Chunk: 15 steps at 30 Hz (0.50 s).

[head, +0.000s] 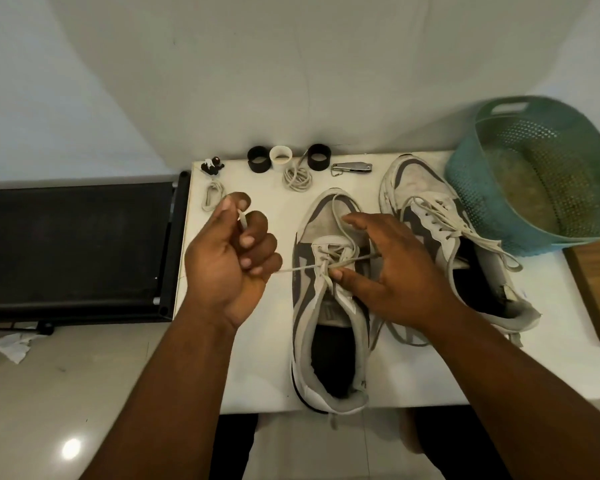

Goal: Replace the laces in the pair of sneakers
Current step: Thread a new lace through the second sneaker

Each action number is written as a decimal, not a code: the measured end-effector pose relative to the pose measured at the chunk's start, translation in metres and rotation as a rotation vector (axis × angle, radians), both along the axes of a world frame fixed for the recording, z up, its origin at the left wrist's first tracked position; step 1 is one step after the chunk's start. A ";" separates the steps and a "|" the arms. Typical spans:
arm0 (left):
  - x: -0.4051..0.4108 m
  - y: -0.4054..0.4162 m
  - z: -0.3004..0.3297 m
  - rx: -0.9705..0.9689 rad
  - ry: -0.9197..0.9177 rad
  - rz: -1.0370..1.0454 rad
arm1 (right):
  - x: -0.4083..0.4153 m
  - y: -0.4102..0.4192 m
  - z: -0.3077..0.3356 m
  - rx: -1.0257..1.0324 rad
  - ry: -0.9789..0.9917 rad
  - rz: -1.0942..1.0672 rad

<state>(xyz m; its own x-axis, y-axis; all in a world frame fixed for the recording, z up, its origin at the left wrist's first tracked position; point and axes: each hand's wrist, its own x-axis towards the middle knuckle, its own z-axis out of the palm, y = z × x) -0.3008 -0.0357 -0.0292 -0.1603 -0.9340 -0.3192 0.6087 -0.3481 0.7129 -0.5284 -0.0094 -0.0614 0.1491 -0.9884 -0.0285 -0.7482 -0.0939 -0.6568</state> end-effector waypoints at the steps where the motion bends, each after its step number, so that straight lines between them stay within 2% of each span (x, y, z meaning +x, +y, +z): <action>1: 0.004 -0.001 -0.001 -0.062 -0.227 -0.037 | 0.000 0.000 0.000 -0.002 0.008 -0.005; 2: 0.007 -0.001 -0.003 -0.174 -0.558 -0.123 | 0.000 0.000 -0.001 -0.007 0.013 -0.005; 4: 0.009 0.000 -0.010 -0.404 -1.196 -0.435 | 0.000 -0.001 -0.001 -0.023 0.019 0.006; 5: 0.010 0.003 -0.014 -0.433 -1.391 -0.595 | 0.000 -0.001 0.000 -0.027 0.020 0.011; 6: 0.011 0.005 -0.018 -0.429 -1.461 -0.688 | 0.000 0.000 0.000 -0.027 0.015 0.014; 7: 0.010 0.005 -0.019 -0.438 -1.411 -0.699 | -0.001 0.000 0.000 -0.027 0.004 0.017; 8: 0.011 0.004 -0.019 -0.425 -1.255 -0.634 | 0.000 0.000 0.001 -0.015 -0.020 0.028; 11: 0.007 0.001 -0.012 -0.278 -0.452 -0.259 | 0.001 0.001 0.003 0.056 -0.119 0.082; 13: 0.000 0.001 -0.009 -0.259 -0.056 -0.123 | 0.001 0.002 0.003 0.082 -0.172 0.097; 15: -0.004 0.002 -0.007 -0.201 0.275 -0.110 | 0.000 0.002 0.003 0.093 -0.193 0.090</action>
